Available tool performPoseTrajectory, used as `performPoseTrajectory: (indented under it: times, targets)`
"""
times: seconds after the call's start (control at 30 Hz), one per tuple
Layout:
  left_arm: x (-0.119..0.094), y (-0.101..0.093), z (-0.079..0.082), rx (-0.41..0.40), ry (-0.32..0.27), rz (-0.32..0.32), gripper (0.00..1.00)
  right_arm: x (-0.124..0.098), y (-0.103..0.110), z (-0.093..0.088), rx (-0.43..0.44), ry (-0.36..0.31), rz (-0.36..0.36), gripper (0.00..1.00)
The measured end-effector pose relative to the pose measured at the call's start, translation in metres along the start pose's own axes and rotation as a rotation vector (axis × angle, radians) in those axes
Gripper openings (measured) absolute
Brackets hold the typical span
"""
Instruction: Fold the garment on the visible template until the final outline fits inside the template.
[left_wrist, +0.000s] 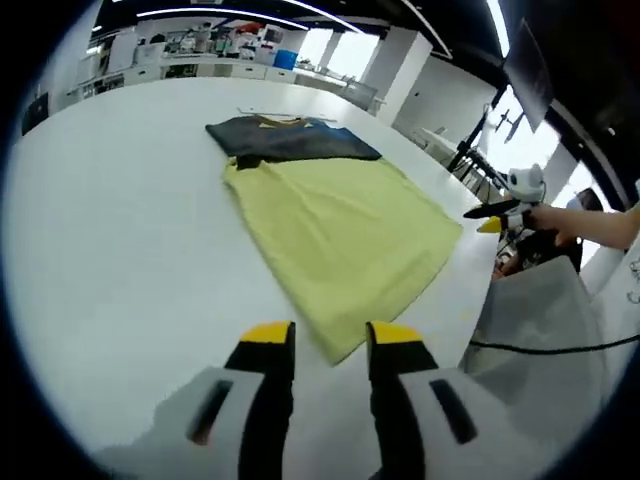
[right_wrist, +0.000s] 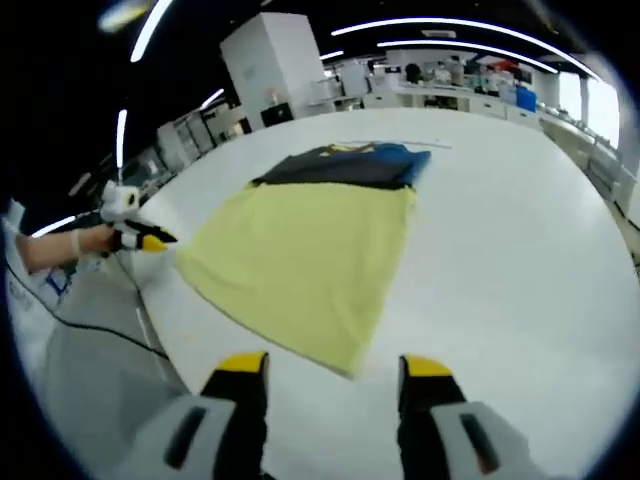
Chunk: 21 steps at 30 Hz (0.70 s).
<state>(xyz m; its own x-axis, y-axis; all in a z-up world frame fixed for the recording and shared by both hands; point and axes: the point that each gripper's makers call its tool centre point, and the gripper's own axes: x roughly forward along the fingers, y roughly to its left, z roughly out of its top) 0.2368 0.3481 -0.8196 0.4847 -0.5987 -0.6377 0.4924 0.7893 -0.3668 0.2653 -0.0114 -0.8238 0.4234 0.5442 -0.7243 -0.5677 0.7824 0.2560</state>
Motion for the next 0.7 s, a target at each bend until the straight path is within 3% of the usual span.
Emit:
performPoseTrajectory:
  times: [0.27,0.4,0.7]
  targets:
    - [0.007,-0.001,-0.014,-0.014,0.052,-0.027,0.19,0.008,-0.005,0.0,0.046,0.015,0.005,0.35]
    - [0.009,-0.001,-0.016,-0.029,0.065,-0.038,0.16,0.011,-0.005,0.001,0.114,0.018,0.024,0.25]
    - [0.012,0.0,-0.015,-0.054,0.079,-0.054,0.11,0.019,-0.011,-0.003,0.153,0.03,0.019,0.2]
